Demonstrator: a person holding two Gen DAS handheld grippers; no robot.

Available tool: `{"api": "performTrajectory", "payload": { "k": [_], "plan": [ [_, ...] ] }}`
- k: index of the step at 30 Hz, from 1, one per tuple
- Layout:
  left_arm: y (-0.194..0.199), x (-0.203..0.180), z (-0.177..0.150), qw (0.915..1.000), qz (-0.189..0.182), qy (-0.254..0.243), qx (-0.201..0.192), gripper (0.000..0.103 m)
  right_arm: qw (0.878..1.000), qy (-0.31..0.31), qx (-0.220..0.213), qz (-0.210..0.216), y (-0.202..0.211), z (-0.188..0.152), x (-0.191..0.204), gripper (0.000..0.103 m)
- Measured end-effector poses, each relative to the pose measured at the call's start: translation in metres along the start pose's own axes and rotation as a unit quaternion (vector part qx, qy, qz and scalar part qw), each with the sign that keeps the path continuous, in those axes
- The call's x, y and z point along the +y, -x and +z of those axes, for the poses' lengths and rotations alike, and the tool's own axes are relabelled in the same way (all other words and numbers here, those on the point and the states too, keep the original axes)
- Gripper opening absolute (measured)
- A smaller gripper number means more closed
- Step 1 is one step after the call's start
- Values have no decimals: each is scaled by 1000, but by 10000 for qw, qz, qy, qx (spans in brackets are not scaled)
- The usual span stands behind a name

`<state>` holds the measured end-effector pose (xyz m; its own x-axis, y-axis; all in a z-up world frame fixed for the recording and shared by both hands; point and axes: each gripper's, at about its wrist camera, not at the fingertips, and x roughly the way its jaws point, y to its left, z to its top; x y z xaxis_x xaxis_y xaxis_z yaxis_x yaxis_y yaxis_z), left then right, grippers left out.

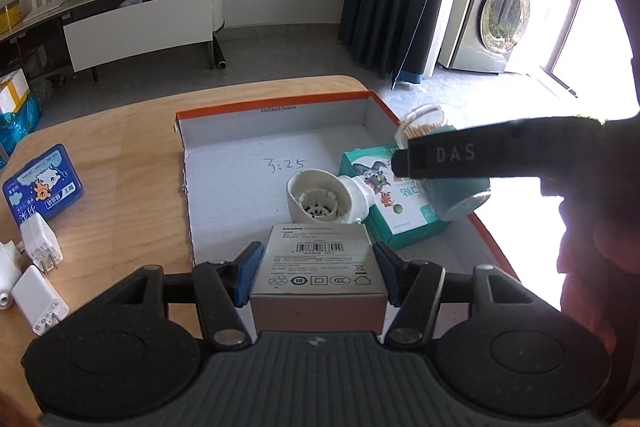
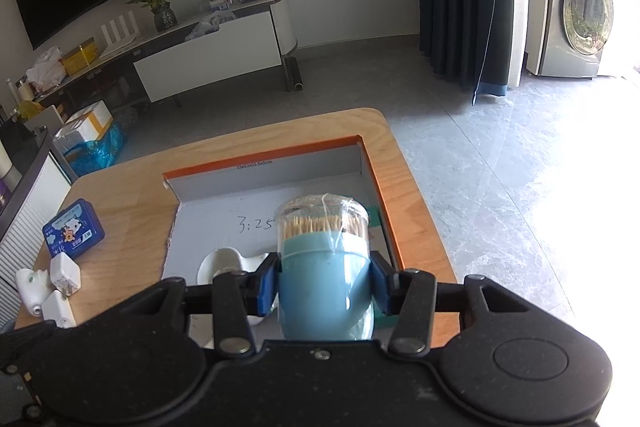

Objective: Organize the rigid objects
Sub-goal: 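Lower and release the toothpick holder with the right tool while the left tool releases the charger box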

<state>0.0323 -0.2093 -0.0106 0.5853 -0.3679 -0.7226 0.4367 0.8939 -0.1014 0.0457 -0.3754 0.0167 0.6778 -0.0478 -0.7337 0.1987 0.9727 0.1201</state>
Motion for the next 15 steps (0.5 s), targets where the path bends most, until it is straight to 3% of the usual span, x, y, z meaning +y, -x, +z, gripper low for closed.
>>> {"api": "performTrajectory", "payload": {
  "k": [2,4,15],
  "plan": [
    [-1,-1,1,10000,-22,5,15,60,9997,-26,-157,175,-4,6,-1,59],
    [-1,-3,1,10000,-62,-21,9,60,9989,-85,-401,209,-2,11,-3,70],
    [-14,-15,2,9992,-392,-28,117,60,9979,-301,-578,32,24,4,-19,70]
  ]
}}
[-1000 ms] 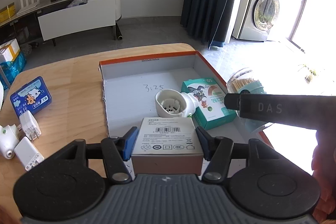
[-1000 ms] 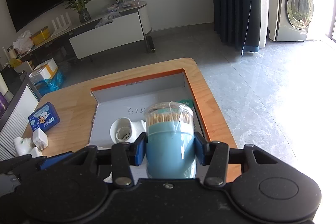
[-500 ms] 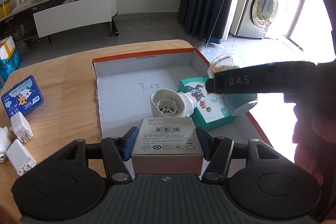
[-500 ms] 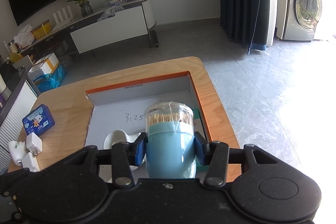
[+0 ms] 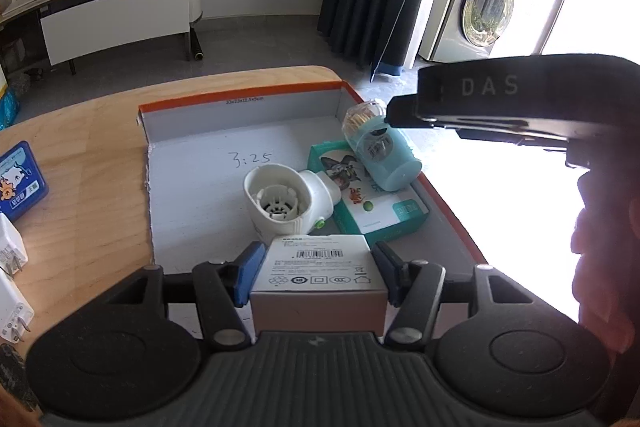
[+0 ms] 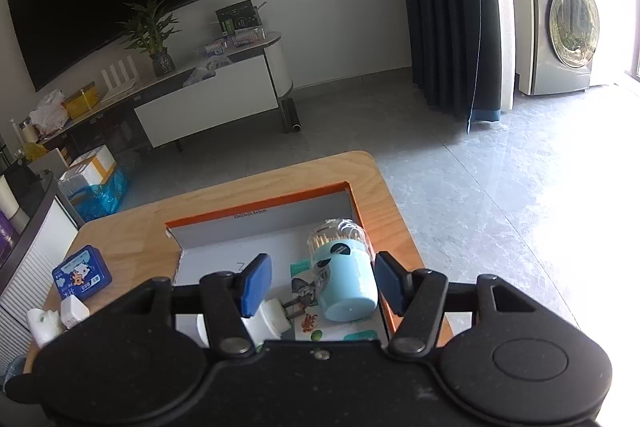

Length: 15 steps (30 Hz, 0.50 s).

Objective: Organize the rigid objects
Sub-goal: 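Lower and release the toothpick holder with the right tool while the left tool releases the charger box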

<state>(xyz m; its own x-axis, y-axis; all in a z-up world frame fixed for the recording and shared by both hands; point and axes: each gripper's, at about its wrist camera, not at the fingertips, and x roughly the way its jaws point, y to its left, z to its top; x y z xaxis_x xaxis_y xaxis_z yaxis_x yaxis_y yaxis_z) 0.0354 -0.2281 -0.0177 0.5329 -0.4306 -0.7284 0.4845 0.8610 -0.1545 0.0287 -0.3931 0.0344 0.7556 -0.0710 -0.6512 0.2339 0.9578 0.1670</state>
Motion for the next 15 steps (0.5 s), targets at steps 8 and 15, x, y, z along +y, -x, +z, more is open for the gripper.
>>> {"api": "performTrajectory", "payload": {
  "k": [8,15],
  "plan": [
    [6,-4,4,9999,-82,2,-93,73,9999,155,-39,-35,15,-4,3,70],
    [16,8,5,9995,289,113,-25,79,9998,149,-63,-107,23,-8,8,70]
  ]
}}
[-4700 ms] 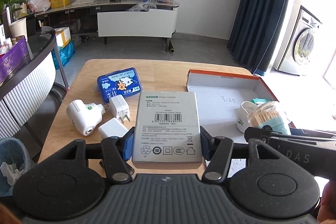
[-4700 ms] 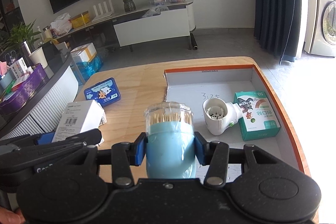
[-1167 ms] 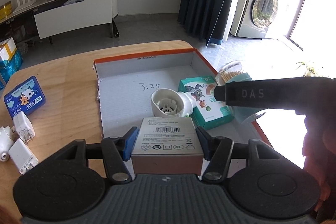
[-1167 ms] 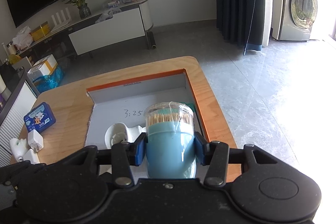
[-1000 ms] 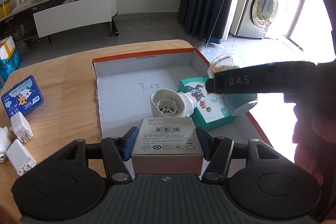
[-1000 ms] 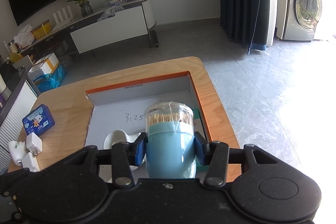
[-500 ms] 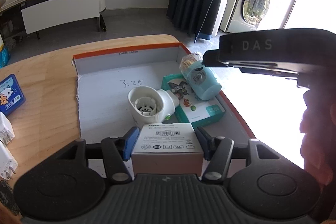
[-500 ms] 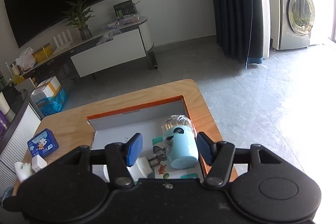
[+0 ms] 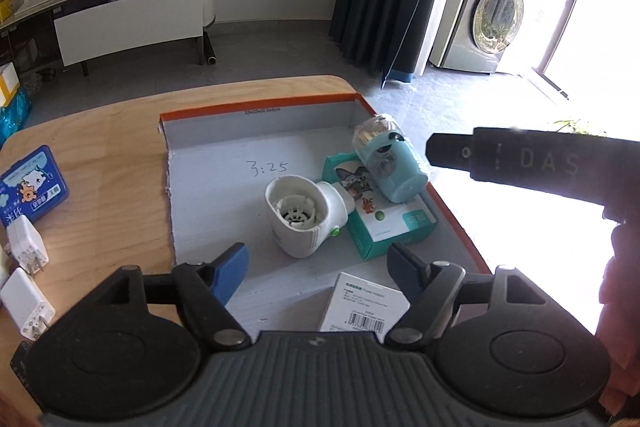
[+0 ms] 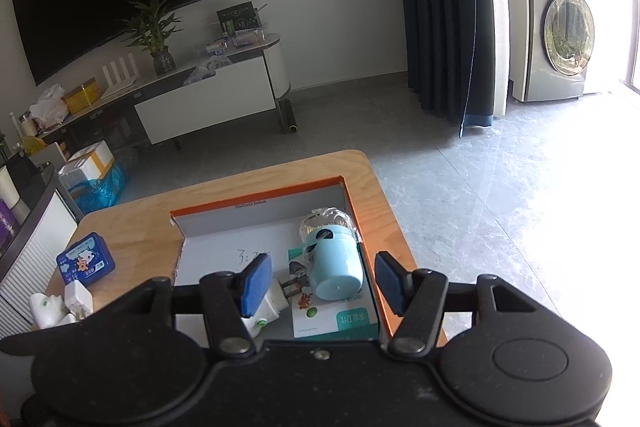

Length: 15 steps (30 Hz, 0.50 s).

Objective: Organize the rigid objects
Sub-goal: 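Lower and release the toothpick holder with the right tool while the left tool releases the charger box, then withdraw both tools from the box back toward the remaining white chargers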

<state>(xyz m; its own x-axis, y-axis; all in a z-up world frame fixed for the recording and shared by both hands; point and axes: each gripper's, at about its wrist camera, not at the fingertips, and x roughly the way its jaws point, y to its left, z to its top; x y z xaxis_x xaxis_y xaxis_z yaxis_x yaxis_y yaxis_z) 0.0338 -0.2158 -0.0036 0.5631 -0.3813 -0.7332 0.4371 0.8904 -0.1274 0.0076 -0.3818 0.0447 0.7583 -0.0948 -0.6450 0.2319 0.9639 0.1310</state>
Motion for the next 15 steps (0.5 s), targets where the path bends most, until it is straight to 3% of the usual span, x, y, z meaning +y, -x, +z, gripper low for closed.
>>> {"api": "performTrajectory", "payload": {
  "k": [6,15],
  "plan": [
    [15,19,0,9990,418,151,-71,84,10000,-49,18,-48,2,-3,7,75],
    [33,36,1,9967,721,309,-228,95,9998,130,94,86,5,-13,27,77]
  ]
}}
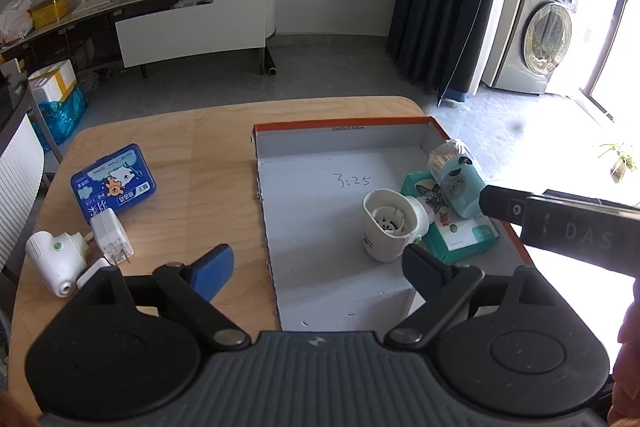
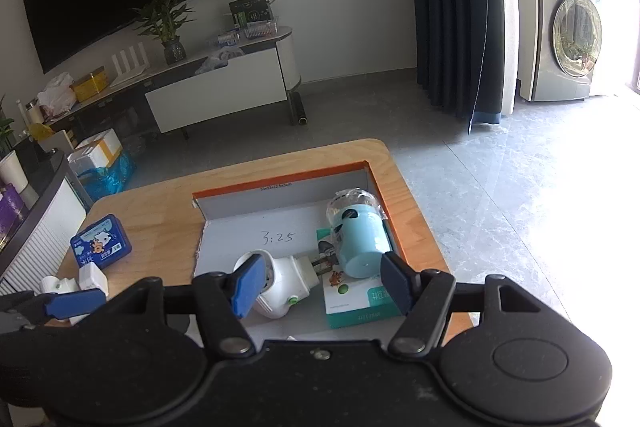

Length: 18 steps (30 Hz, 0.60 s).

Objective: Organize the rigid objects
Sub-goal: 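Withdraw both tools from the box back toward the remaining white chargers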

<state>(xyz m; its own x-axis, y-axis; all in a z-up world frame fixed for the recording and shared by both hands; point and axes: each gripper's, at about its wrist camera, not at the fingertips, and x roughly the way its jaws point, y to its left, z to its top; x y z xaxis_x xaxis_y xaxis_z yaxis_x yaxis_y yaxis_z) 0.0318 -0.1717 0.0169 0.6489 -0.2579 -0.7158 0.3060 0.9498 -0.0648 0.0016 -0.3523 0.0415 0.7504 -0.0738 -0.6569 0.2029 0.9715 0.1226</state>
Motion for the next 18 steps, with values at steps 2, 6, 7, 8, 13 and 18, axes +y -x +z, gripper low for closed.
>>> {"api": "performTrajectory", "payload": {
  "k": [2,6,7,8,13,18],
  "plan": [
    [2,4,0,10000,44,49,-45,100,10000,46,13,28,1,-1,4,77],
    [6,9,-1,9998,180,32,-124,103,9999,60,27,76,2,-3,11,77],
    [6,10,-2,9997,202,36,-136,103,9999,64,33,86,1,-4,13,77],
    [7,12,-3,9997,216,49,-136,103,9999,78,34,95,2,-5,14,77],
    [8,24,-7,9994,298,122,-87,103,9998,145,56,145,2,-7,22,78],
    [9,35,-12,9985,531,121,-24,103,9994,211,127,226,1,-13,31,78]
  ]
}}
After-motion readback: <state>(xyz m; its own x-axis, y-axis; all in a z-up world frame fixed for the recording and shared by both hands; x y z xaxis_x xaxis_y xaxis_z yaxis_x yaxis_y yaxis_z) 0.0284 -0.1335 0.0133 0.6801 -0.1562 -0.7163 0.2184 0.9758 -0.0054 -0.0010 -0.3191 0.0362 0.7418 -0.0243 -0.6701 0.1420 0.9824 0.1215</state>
